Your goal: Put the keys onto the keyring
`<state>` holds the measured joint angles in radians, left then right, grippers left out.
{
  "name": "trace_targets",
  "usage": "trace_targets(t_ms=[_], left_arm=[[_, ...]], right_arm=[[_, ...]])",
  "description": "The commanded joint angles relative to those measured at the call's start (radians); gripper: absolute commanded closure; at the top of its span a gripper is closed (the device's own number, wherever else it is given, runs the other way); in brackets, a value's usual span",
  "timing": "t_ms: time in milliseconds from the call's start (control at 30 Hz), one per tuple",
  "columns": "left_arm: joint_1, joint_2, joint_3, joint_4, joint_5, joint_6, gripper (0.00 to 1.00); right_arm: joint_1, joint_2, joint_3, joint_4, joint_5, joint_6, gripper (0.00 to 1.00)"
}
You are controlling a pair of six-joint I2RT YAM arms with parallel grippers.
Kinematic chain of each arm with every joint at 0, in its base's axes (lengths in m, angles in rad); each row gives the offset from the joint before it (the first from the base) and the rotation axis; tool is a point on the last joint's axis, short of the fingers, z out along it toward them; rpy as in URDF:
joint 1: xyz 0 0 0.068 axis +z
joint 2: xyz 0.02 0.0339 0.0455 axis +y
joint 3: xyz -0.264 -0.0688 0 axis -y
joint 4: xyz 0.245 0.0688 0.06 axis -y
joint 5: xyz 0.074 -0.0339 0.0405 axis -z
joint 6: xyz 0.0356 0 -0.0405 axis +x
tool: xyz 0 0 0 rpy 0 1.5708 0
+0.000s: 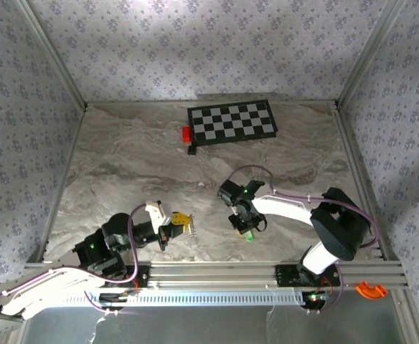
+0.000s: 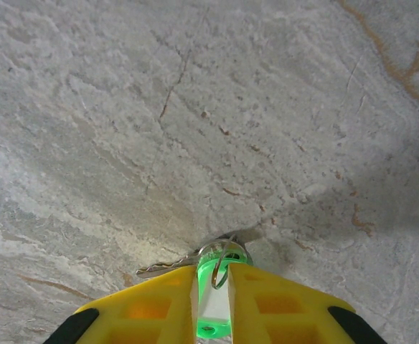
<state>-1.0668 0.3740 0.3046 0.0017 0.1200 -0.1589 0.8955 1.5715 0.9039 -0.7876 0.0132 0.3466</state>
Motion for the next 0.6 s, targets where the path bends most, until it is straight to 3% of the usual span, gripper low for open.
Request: trace_targets(t_ms=[0,567], left_arm=[[0.004,-0.006,0.020,0.039,0.014,0.001,1.00],[0.004,-0.006,0.024,0.040,0.014,-0.002,1.00]], right_arm=[[0.006,0.011,0.002,-0.012,0.024,-0.009,0.81],[0.005,0.010,0.000,-0.010,0.040,-0.010,0.80]])
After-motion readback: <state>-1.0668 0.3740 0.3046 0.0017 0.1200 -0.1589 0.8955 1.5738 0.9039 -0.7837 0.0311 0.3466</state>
